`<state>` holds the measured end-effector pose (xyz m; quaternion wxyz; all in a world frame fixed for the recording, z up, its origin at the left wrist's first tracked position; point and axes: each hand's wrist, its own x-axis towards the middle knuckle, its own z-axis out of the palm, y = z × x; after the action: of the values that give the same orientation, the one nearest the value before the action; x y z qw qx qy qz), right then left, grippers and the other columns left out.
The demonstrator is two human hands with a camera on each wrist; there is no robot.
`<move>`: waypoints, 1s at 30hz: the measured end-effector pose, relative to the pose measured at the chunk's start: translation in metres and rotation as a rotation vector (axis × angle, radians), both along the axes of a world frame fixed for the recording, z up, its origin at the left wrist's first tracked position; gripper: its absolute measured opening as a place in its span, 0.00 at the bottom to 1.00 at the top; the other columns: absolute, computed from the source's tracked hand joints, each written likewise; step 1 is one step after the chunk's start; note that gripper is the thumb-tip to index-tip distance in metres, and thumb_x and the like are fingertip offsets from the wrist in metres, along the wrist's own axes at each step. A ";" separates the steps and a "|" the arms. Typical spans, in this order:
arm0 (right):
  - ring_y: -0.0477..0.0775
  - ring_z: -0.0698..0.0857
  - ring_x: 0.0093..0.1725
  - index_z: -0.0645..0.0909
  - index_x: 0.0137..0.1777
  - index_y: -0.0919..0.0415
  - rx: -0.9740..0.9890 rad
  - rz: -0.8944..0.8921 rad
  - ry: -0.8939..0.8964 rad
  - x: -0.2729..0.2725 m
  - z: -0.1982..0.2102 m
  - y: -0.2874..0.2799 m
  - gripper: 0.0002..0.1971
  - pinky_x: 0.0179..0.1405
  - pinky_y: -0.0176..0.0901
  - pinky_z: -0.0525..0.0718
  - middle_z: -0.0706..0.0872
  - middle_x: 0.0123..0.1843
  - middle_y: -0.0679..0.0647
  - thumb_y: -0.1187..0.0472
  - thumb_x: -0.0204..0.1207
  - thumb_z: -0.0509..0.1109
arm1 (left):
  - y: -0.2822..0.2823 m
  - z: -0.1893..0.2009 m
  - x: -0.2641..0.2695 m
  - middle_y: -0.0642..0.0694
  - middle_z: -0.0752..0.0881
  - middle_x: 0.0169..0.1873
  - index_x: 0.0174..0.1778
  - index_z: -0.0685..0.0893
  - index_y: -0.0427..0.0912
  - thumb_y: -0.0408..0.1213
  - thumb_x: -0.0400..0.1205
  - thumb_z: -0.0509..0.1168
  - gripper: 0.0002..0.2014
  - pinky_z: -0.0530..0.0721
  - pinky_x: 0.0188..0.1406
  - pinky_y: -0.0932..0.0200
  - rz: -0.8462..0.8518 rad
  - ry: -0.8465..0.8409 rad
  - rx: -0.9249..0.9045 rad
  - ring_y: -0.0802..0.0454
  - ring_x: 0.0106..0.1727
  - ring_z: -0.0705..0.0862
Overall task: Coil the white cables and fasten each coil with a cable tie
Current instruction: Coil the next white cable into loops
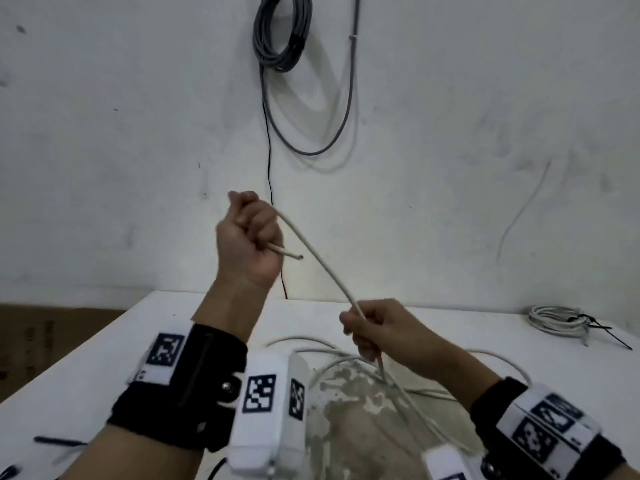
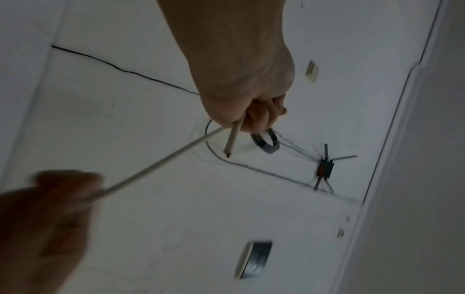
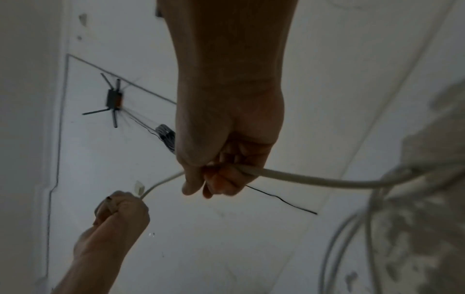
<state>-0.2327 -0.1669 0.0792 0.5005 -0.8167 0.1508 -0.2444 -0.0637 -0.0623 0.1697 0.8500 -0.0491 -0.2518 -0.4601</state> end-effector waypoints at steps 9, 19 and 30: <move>0.37 0.73 0.32 0.78 0.61 0.45 -0.255 -0.243 -0.015 -0.017 0.020 -0.020 0.13 0.34 0.26 0.72 0.73 0.35 0.41 0.56 0.85 0.54 | 0.010 0.011 0.004 0.56 0.67 0.14 0.37 0.73 0.41 0.40 0.89 0.48 0.16 0.59 0.12 0.71 0.550 -0.272 0.225 0.63 0.14 0.62; 0.42 0.69 0.30 0.73 0.71 0.45 -0.117 -0.143 -0.514 0.024 0.135 0.017 0.17 0.29 0.39 0.68 0.70 0.31 0.49 0.57 0.84 0.59 | -0.001 0.004 -0.042 0.54 0.69 0.16 0.39 0.70 0.41 0.35 0.89 0.47 0.13 0.64 0.16 0.69 0.621 -0.664 0.273 0.59 0.17 0.63; 0.42 0.66 0.23 0.90 0.51 0.52 -0.644 -0.052 0.391 0.010 0.096 0.014 0.11 0.31 0.35 0.68 0.88 0.31 0.55 0.51 0.77 0.68 | -0.001 -0.007 -0.020 0.49 0.82 0.37 0.52 0.73 0.43 0.27 0.87 0.49 0.09 0.75 0.28 0.68 0.805 -0.862 0.358 0.59 0.33 0.80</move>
<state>-0.2226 -0.1529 0.1748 0.1733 -0.9594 0.1797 -0.1313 -0.0833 -0.0629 0.1623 0.7737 0.3838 -0.4904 -0.1169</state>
